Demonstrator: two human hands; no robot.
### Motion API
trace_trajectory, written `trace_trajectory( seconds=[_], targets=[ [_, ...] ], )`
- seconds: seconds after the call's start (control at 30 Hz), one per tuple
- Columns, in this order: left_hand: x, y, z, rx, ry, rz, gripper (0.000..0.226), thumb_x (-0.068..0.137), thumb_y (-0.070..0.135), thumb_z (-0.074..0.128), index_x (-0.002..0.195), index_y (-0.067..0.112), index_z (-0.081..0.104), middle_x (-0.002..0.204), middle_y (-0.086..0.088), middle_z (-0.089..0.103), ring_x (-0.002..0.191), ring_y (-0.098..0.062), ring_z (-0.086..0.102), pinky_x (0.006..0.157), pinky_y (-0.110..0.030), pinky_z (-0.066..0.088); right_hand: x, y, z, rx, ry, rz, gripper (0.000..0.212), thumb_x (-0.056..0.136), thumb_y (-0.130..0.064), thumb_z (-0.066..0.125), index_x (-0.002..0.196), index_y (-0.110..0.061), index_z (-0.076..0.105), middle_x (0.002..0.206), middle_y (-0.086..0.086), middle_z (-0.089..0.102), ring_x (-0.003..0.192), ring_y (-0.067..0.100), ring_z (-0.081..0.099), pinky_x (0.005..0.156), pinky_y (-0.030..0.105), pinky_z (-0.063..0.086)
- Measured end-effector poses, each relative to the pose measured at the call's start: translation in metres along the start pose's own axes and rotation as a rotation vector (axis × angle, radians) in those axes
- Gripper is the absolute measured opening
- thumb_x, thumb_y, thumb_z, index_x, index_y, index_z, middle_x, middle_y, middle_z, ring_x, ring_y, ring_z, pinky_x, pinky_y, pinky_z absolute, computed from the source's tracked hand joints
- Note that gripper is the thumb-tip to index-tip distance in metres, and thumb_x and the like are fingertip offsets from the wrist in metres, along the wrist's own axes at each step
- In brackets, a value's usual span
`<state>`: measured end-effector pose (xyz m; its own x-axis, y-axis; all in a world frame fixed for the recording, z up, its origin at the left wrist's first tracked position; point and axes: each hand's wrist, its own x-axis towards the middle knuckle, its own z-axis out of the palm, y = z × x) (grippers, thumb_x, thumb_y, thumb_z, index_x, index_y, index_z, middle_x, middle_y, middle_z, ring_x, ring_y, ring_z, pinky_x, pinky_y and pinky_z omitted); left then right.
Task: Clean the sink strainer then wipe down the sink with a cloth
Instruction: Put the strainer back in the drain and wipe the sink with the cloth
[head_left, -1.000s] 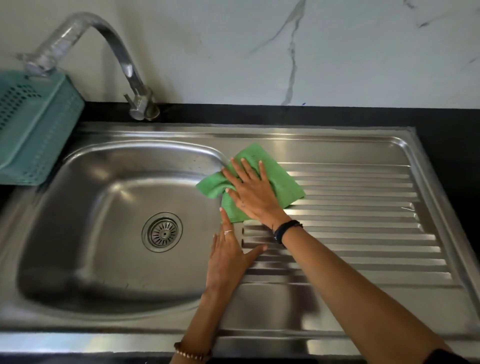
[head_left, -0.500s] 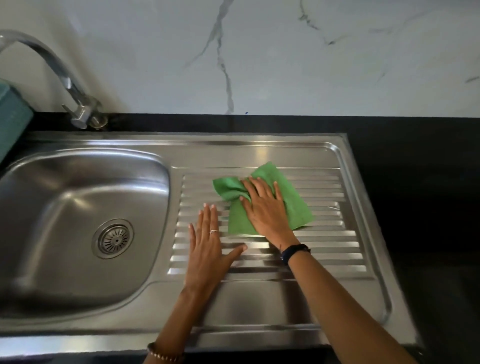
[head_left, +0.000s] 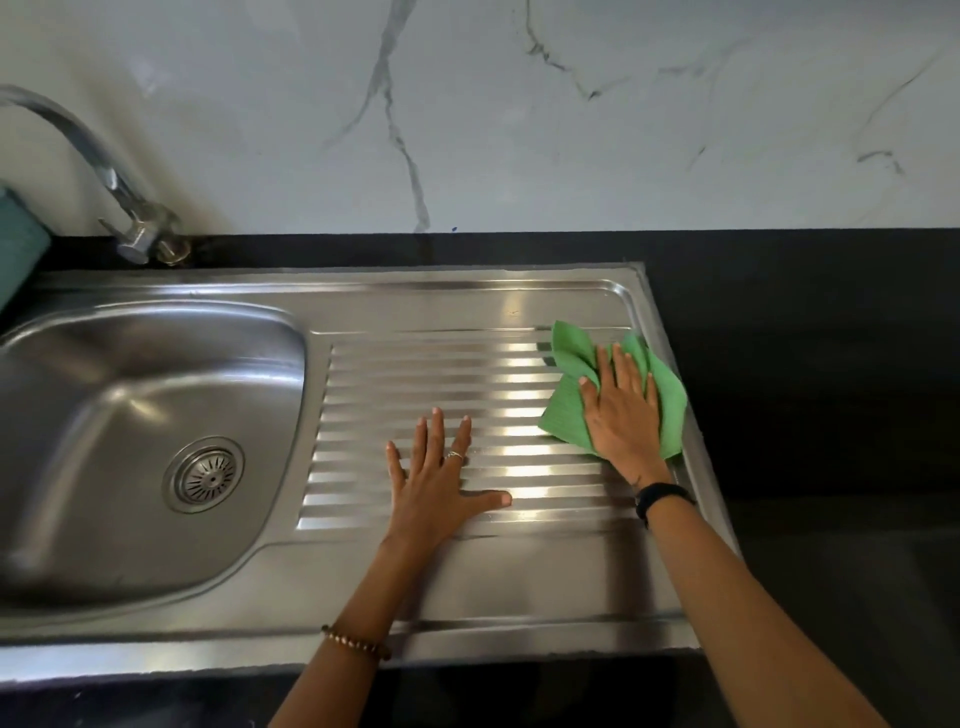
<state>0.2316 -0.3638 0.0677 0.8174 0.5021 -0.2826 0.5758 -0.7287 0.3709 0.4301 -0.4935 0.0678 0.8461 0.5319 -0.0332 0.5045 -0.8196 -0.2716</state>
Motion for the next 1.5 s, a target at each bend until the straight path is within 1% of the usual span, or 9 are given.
trace_trajectory(
  seconds=[0.17, 0.4, 0.53, 0.7, 0.9, 1.0, 1.2, 1.33, 1.5],
  targets=[
    [-0.001, 0.001, 0.0, 0.015, 0.006, -0.007, 0.105, 0.068, 0.077, 0.046, 0.145, 0.032, -0.01, 0.156, -0.005, -0.02, 0.144, -0.023, -0.017, 0.112, -0.054, -0.012, -0.042, 0.007, 0.008, -0.019, 0.045, 0.048, 0.054, 0.1, -0.037, 0.025, 0.149, -0.016, 0.016, 0.158, 0.008, 0.016, 0.146, 0.021, 0.012, 0.119, 0.041, 0.005],
    [-0.005, -0.025, -0.009, -0.065, 0.053, 0.043, 0.101, 0.078, 0.066, 0.048, 0.143, 0.025, -0.017, 0.146, -0.001, -0.032, 0.137, -0.019, -0.028, 0.109, -0.046, -0.021, -0.024, -0.008, 0.005, -0.02, 0.074, 0.113, 0.053, 0.1, -0.035, 0.027, 0.148, -0.012, 0.022, 0.156, 0.011, 0.021, 0.144, 0.025, 0.017, 0.118, 0.045, 0.008],
    [-0.022, -0.068, -0.025, -0.044, 0.131, -0.078, 0.107, 0.074, 0.068, 0.05, 0.136, 0.025, -0.025, 0.148, -0.004, -0.032, 0.135, -0.02, -0.031, 0.108, -0.047, -0.021, -0.022, -0.04, 0.011, -0.045, 0.076, 0.161, 0.055, 0.099, -0.037, 0.026, 0.146, -0.008, 0.024, 0.154, 0.015, 0.024, 0.143, 0.029, 0.018, 0.117, 0.052, 0.005],
    [-0.038, -0.111, -0.042, -0.071, 0.124, -0.25, 0.114, 0.065, 0.076, 0.045, 0.143, 0.021, -0.018, 0.155, -0.009, -0.019, 0.137, -0.018, -0.026, 0.11, -0.055, -0.017, -0.022, -0.116, 0.036, -0.019, 0.009, -0.006, 0.056, 0.099, -0.04, 0.024, 0.144, -0.008, 0.027, 0.152, 0.012, 0.028, 0.143, 0.027, 0.017, 0.118, 0.05, 0.002],
    [-0.047, -0.133, -0.046, -0.198, 0.123, -0.302, 0.099, 0.071, 0.07, 0.052, 0.148, 0.029, 0.004, 0.158, 0.01, 0.006, 0.144, -0.005, 0.008, 0.105, -0.059, -0.022, -0.029, -0.194, 0.06, -0.024, 0.036, -0.149, 0.05, 0.097, -0.04, 0.028, 0.134, -0.009, 0.039, 0.137, 0.01, 0.044, 0.134, 0.028, 0.033, 0.117, 0.052, 0.011],
    [-0.047, -0.133, -0.045, -0.201, 0.104, -0.316, 0.103, 0.072, 0.069, 0.052, 0.147, 0.026, -0.004, 0.158, 0.009, 0.008, 0.143, -0.006, 0.014, 0.106, -0.061, -0.019, -0.033, -0.246, 0.075, 0.018, -0.037, -0.289, 0.052, 0.097, -0.039, 0.028, 0.138, -0.008, 0.036, 0.146, 0.013, 0.038, 0.139, 0.027, 0.027, 0.118, 0.051, 0.005],
    [-0.061, -0.13, -0.036, -0.201, 0.223, -0.38, 0.113, 0.074, 0.068, 0.049, 0.125, 0.025, -0.041, 0.144, -0.002, 0.045, 0.136, -0.011, 0.035, 0.102, -0.051, -0.028, -0.036, -0.284, 0.088, -0.042, -0.116, -0.495, 0.057, 0.098, -0.038, 0.025, 0.148, -0.012, 0.016, 0.158, 0.007, 0.014, 0.147, 0.022, 0.006, 0.116, 0.048, -0.009],
    [-0.067, -0.127, -0.036, -0.185, 0.253, -0.387, 0.11, 0.071, 0.075, 0.039, 0.132, 0.022, -0.037, 0.15, -0.005, 0.035, 0.139, -0.014, 0.031, 0.101, -0.053, -0.027, -0.04, -0.274, 0.085, -0.036, -0.15, -0.62, 0.055, 0.099, -0.039, 0.023, 0.148, -0.015, 0.018, 0.159, 0.003, 0.012, 0.147, 0.018, 0.006, 0.115, 0.043, -0.013],
    [-0.069, -0.115, -0.039, -0.135, 0.314, -0.364, 0.105, 0.078, 0.064, 0.048, 0.134, 0.023, -0.032, 0.158, -0.004, -0.005, 0.145, -0.014, 0.001, 0.103, -0.056, -0.024, -0.051, -0.24, 0.076, 0.02, -0.127, -0.599, 0.052, 0.099, -0.039, 0.027, 0.147, -0.018, 0.024, 0.156, 0.0, 0.024, 0.144, 0.014, 0.018, 0.118, 0.042, -0.004]
  ],
)
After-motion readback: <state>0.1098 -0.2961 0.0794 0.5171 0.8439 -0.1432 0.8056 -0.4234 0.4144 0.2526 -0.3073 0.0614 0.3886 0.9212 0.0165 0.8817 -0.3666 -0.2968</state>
